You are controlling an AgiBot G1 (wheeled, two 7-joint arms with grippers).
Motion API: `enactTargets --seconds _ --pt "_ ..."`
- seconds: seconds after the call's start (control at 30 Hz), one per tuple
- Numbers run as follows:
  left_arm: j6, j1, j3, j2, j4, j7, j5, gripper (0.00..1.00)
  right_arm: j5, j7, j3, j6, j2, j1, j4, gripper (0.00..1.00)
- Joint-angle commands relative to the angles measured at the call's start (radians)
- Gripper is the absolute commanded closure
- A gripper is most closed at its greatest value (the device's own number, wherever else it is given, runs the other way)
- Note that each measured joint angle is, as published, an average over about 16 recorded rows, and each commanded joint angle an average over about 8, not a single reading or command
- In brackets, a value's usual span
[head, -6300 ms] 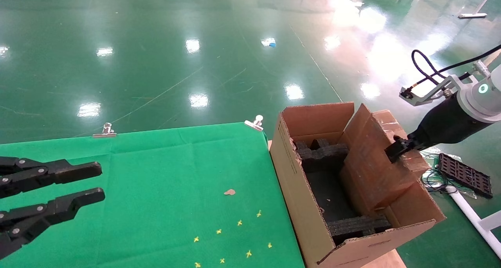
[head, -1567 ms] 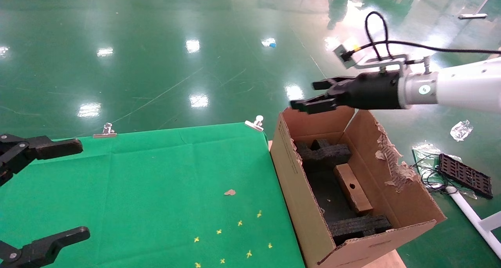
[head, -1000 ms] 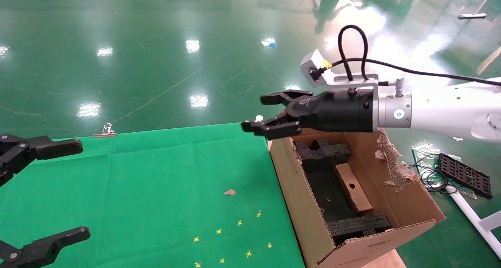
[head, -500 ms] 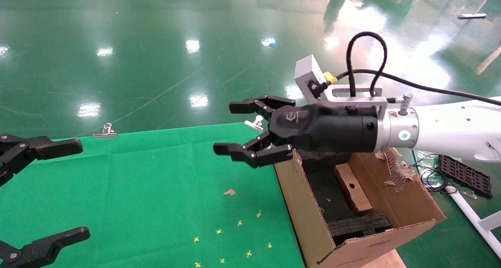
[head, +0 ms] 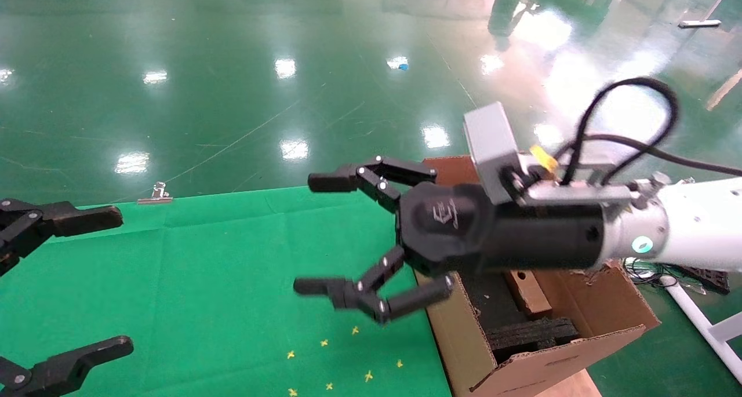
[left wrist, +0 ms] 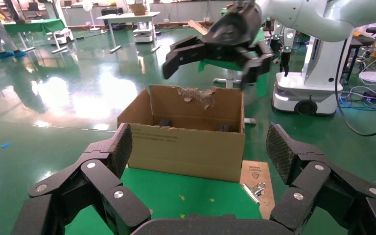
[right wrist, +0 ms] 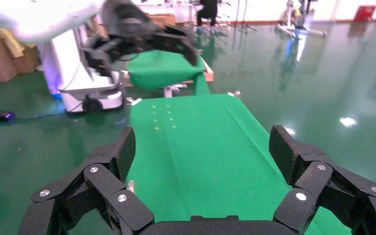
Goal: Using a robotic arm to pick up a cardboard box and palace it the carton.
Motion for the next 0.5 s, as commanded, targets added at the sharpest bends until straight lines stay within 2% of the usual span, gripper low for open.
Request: enactTargets --seconds 0.03,0.27,0.5 --pt "0.000 0.000 0.000 0.000 0.000 0.000 0.000 0.00 0.008 -0.004 0.038 -0.012 0.004 -0.030 0.034 0.00" --pt "0.000 0.000 0.000 0.000 0.000 0.000 -0.001 0.00 0.022 -0.012 0.101 -0.034 0.010 -0.079 0.090 0.00" --pt "0.000 0.000 0.000 0.000 0.000 0.000 -0.001 0.00 0.021 -0.011 0.089 -0.030 0.010 -0.071 0.080 0.00"
